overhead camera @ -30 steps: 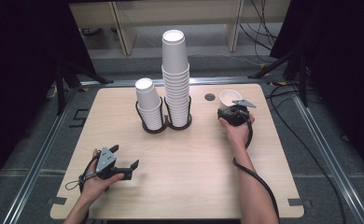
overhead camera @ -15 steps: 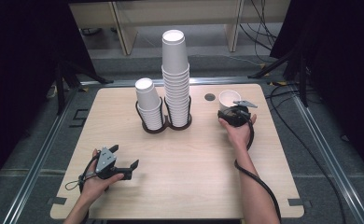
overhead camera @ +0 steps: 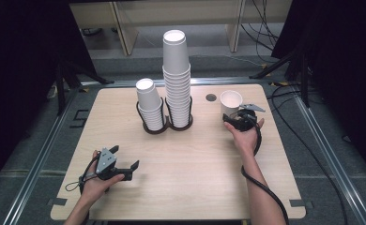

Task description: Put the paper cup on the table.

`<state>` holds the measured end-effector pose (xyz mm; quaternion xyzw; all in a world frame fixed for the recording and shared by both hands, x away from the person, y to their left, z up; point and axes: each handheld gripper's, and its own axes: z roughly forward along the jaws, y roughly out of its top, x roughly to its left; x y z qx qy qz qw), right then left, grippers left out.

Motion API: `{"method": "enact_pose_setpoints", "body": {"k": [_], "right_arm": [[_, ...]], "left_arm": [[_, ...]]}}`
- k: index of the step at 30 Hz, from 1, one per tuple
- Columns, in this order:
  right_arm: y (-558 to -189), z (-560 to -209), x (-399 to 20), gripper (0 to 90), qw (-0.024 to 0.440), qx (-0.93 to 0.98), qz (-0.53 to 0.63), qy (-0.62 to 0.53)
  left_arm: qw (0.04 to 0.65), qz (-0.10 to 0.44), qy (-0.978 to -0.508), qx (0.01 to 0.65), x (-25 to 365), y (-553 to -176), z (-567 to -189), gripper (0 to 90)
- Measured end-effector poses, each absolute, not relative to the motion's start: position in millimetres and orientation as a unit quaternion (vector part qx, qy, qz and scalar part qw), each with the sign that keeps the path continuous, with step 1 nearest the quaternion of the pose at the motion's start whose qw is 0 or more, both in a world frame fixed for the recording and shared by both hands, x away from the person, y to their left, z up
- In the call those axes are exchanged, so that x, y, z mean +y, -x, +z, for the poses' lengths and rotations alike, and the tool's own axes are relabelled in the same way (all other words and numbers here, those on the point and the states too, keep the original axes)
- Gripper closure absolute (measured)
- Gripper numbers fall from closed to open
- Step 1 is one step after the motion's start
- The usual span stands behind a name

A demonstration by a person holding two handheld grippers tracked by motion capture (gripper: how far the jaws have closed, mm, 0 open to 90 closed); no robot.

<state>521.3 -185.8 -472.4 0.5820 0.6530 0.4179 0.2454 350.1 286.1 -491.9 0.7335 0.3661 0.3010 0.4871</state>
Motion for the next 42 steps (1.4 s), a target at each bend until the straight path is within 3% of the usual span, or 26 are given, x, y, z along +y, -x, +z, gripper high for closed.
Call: {"method": "enact_pose_setpoints", "body": {"k": [21,27,28,32,34,42], "right_arm": [[-482,-476,-190,15.2,0.248,0.672,0.418,-0.559],[-468,-471,-187,15.2,0.229,0.669,0.429,-0.562],[-469,-473,-189,15.2,0.254,0.676,0.431,-0.541],[-459,-469,-186,15.2,0.229,0.666,0.437,-0.559],[-459,-471,-191,15.2,0.246,0.686,0.435,-0.529],[-438,-469,-192,15.3,0.241,0.684,0.440,-0.529]], "left_arm": [[0.489,0.307,-0.728,0.369,287,-351,-494,0.0],[0.489,0.307,-0.728,0.369,287,-351,-494,0.0],[0.489,0.307,-0.728,0.369,287,-351,-494,0.0],[0.485,0.307,-0.730,0.371,288,-350,-494,0.0],[0.485,0.306,-0.730,0.371,289,-350,-494,0.0],[0.484,0.306,-0.730,0.373,289,-350,-494,0.0]]}}
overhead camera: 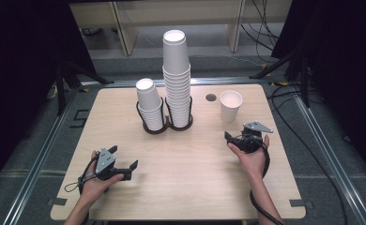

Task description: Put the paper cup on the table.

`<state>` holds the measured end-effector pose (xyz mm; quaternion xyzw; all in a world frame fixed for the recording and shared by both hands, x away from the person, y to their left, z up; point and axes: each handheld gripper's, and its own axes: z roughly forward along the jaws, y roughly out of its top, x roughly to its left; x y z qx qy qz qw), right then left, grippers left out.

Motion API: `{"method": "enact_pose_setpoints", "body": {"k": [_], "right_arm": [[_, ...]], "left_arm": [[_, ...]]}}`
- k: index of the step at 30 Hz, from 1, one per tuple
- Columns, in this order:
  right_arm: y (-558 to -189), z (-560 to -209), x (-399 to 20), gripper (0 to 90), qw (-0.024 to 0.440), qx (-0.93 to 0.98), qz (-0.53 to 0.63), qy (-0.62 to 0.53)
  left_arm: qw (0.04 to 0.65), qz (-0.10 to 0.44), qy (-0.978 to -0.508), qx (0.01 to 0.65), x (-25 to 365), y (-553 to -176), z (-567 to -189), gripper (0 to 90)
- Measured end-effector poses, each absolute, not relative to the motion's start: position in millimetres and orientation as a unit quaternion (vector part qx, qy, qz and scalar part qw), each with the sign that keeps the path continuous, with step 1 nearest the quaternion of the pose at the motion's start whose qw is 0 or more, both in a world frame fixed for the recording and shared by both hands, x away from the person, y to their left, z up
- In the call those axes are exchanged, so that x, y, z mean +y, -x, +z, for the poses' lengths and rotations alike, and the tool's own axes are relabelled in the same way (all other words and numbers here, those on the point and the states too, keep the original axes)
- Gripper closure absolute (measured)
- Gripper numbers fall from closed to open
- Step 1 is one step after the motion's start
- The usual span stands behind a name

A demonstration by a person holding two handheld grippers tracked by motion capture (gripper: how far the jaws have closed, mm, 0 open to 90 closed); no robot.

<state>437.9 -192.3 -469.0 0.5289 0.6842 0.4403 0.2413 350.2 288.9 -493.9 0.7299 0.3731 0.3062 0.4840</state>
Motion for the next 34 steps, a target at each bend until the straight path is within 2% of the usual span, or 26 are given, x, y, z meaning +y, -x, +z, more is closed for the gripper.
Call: {"method": "enact_pose_setpoints", "body": {"k": [2,3,17,18,22,25,26,34], "right_arm": [[-432,-467,-190,15.3,0.231,0.678,0.444,-0.538],[-430,-467,-191,15.3,0.242,0.684,0.445,-0.525],[-395,-462,-197,15.3,0.248,0.681,0.459,-0.514],[-391,-461,-197,15.3,0.235,0.681,0.463,-0.517],[-380,-462,-202,15.3,0.258,0.689,0.460,-0.497],[-367,-461,-202,15.2,0.242,0.677,0.472,-0.510],[-365,-462,-204,15.2,0.262,0.682,0.467,-0.498],[-346,-464,-202,15.1,0.271,0.676,0.484,-0.485]], "left_arm": [[0.489,0.306,-0.728,0.371,289,-351,-495,0.0],[0.491,0.306,-0.727,0.371,288,-351,-495,0.0],[0.483,0.308,-0.729,0.375,290,-349,-494,0.0],[0.483,0.308,-0.729,0.375,290,-349,-494,0.0],[0.482,0.309,-0.729,0.375,291,-349,-495,0.0],[0.479,0.308,-0.731,0.375,291,-349,-495,0.0],[0.479,0.309,-0.731,0.375,291,-349,-495,0.0],[0.481,0.310,-0.730,0.374,291,-349,-495,0.0]]}}
